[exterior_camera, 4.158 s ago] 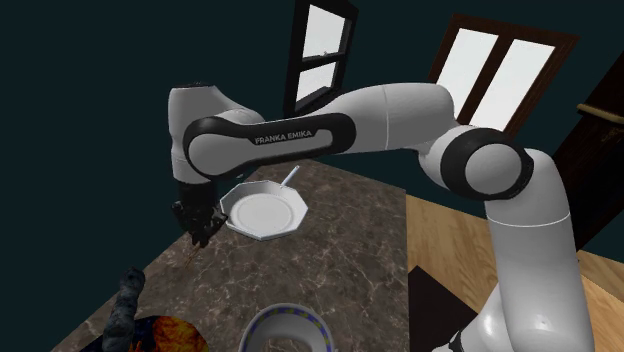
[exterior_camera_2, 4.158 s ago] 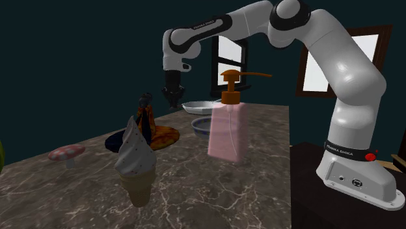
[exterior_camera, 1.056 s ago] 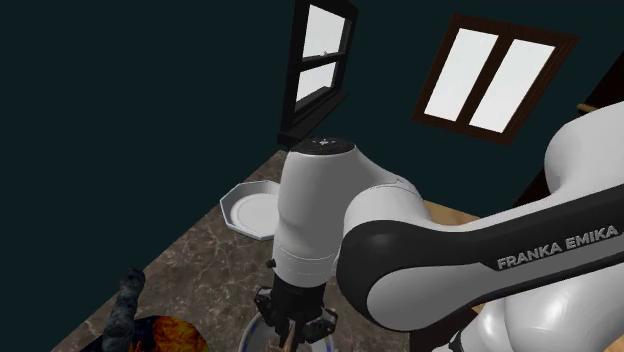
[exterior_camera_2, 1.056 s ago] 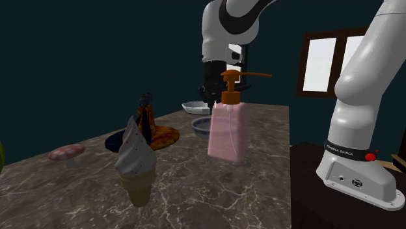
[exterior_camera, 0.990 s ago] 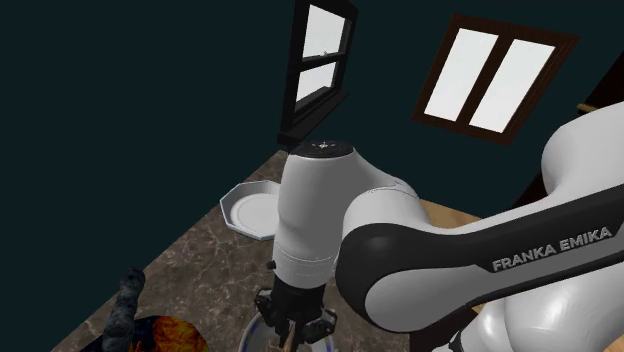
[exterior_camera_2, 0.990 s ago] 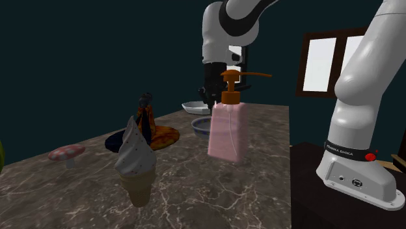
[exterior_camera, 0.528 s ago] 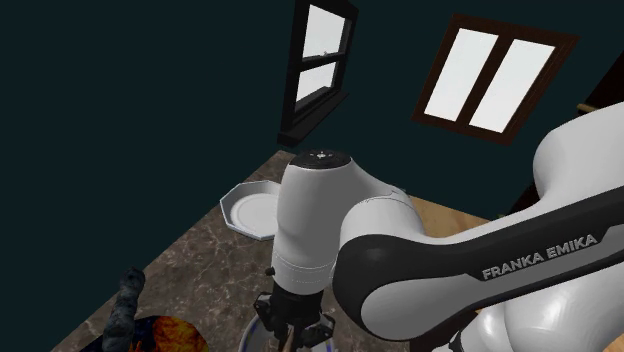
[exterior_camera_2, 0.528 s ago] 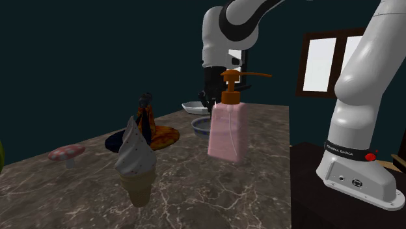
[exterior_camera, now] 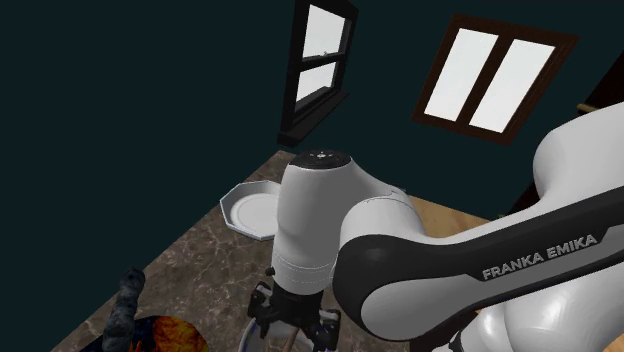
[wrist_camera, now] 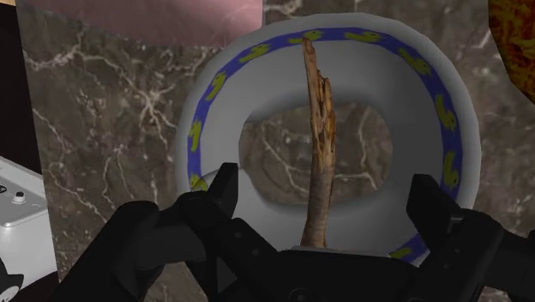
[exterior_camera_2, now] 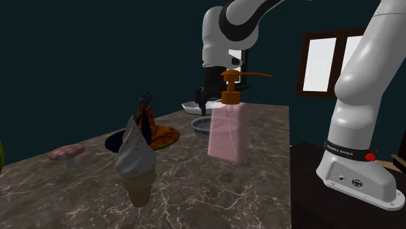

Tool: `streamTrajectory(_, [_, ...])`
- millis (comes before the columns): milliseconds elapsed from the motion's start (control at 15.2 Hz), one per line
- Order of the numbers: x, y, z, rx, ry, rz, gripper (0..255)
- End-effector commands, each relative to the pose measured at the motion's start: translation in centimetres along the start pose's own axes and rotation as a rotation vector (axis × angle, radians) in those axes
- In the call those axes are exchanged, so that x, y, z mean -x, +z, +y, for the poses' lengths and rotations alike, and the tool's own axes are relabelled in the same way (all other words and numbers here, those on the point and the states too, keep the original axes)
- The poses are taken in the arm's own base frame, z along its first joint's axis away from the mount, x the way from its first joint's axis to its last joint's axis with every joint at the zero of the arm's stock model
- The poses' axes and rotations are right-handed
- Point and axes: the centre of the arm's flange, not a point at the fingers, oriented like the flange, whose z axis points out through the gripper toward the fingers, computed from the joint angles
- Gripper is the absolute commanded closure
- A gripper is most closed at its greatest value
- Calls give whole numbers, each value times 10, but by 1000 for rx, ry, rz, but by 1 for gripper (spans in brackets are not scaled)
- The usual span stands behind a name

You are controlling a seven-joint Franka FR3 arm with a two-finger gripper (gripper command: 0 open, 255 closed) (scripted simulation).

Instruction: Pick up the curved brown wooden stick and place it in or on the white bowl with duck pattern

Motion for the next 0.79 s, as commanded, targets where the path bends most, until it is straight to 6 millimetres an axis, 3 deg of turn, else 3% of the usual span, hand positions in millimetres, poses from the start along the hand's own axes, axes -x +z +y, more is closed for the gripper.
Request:
streamTrajectory(0, [0,-13,0,0,0,0,0])
streamTrajectory(198, [0,-50,0,0,0,0,0])
streamTrajectory(726, [0,-50,0,0,0,0,0])
